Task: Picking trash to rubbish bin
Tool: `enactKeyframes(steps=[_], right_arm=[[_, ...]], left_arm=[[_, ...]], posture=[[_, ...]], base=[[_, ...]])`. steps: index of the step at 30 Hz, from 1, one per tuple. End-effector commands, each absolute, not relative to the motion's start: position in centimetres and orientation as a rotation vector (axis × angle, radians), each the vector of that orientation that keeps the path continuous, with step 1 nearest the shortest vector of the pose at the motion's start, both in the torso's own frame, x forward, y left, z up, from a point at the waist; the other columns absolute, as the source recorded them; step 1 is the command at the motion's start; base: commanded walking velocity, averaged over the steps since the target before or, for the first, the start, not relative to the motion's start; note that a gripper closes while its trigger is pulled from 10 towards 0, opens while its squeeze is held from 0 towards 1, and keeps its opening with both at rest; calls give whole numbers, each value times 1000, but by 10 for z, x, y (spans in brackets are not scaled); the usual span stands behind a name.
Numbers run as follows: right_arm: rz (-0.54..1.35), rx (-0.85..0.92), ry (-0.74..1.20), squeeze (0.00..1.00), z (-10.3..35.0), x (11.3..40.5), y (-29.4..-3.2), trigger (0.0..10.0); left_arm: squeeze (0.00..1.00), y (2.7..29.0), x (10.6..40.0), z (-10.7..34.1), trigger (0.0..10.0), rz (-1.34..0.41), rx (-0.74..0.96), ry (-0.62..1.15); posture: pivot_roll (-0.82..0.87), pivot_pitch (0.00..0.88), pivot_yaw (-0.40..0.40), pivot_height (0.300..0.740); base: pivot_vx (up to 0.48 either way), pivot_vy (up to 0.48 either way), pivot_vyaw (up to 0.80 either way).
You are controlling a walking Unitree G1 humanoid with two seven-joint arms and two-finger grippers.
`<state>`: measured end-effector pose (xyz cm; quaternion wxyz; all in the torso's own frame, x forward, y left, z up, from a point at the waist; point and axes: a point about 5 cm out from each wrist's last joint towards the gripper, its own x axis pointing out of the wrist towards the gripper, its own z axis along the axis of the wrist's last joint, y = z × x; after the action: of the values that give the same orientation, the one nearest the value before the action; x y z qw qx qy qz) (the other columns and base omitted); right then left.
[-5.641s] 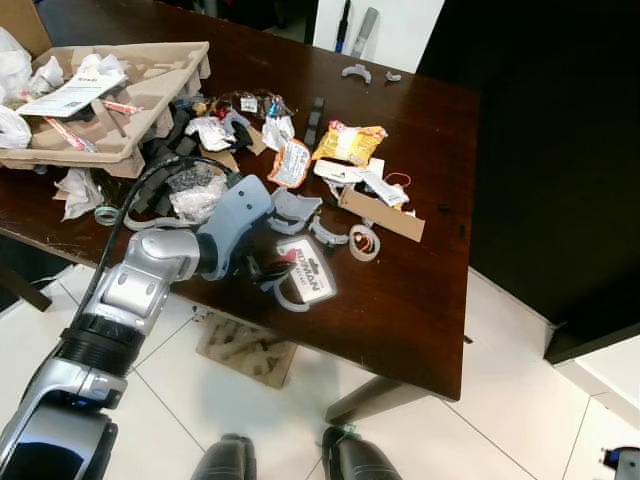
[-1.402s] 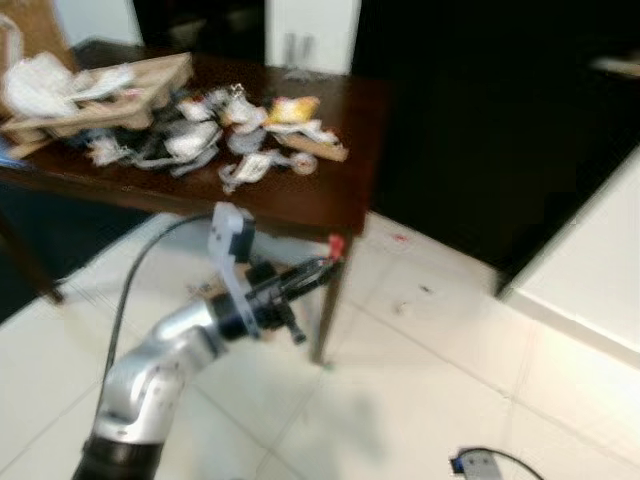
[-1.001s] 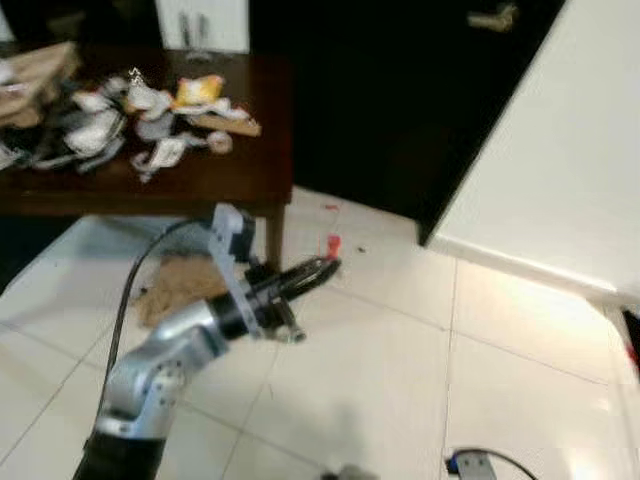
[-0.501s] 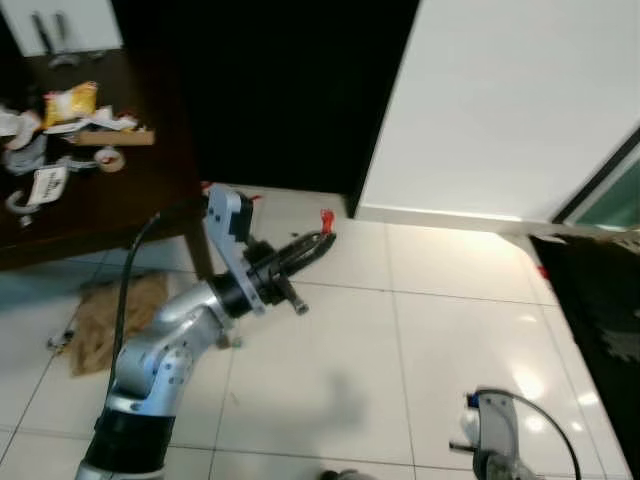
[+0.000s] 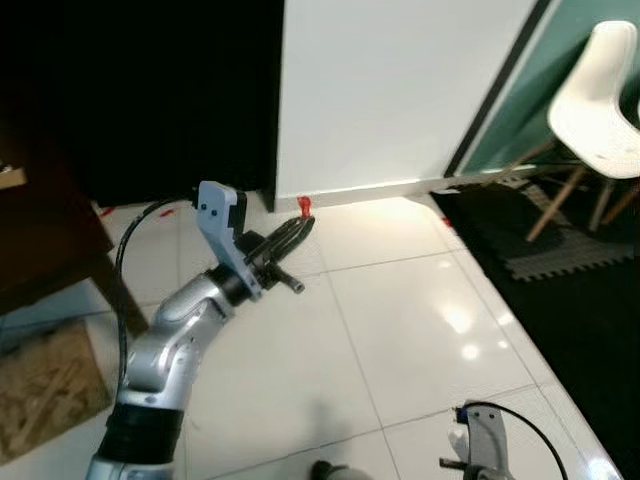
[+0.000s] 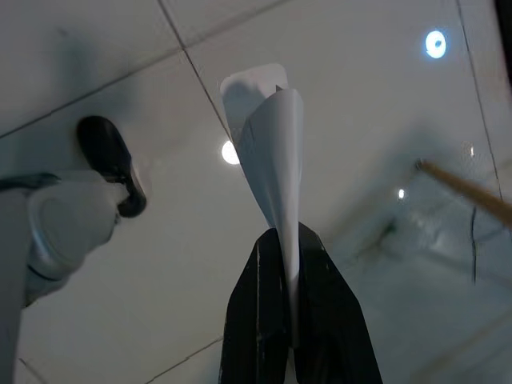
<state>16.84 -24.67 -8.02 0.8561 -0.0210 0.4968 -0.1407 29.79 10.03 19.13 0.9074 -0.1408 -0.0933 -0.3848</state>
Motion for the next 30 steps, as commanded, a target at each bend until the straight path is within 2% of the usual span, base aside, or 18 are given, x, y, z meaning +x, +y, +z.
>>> enactKeyframes(steps=[1, 9, 16, 17, 18, 22, 24, 27, 30], right_arm=[[-281, -47, 1131, 0, -91, 146, -242, 10000], [-257, -66, 1203, 0, -100, 124, -237, 10000], [-280, -43, 1147, 0, -95, 136, -238, 10000], [-305, -17, 1089, 0, -89, 151, -240, 10000], [-305, -17, 1089, 0, -89, 151, -240, 10000], [-334, 29, 950, 0, -70, 187, -248, 10000], [-336, 35, 925, 0, -66, 194, -250, 10000], [-315, 77, 761, 0, -39, 235, -252, 10000], [-311, 92, 714, 0, -31, 246, -253, 10000]], left_arm=[[0, 97, 301, 178, 10000, -748, -301, -149], [0, 82, 297, 152, 10000, -700, -352, -90], [0, 72, 295, 146, 10000, -717, -339, -75], [0, 70, 295, 142, 10000, -722, -330, -69], [0, 70, 295, 142, 10000, -722, -330, -69], [0, 67, 296, 141, 10000, -730, -327, -72], [0, 67, 296, 141, 10000, -732, -326, -75], [0, 66, 297, 142, 10000, -738, -318, -83], [0, 66, 297, 142, 10000, -739, -316, -85]], posture=[[119, 119, -46, 740], [118, 123, -44, 740], [116, 121, -40, 740], [111, 120, -38, 740], [111, 120, -38, 740], [106, 118, -36, 740], [103, 117, -36, 740], [103, 117, -36, 740], [98, 112, -38, 740]], base=[[0, 0, -775], [0, 0, -775], [0, 0, -775], [0, 0, -775], [0, 0, -775], [0, 0, -775], [0, 0, -775], [0, 0, -775], [0, 0, -775]])
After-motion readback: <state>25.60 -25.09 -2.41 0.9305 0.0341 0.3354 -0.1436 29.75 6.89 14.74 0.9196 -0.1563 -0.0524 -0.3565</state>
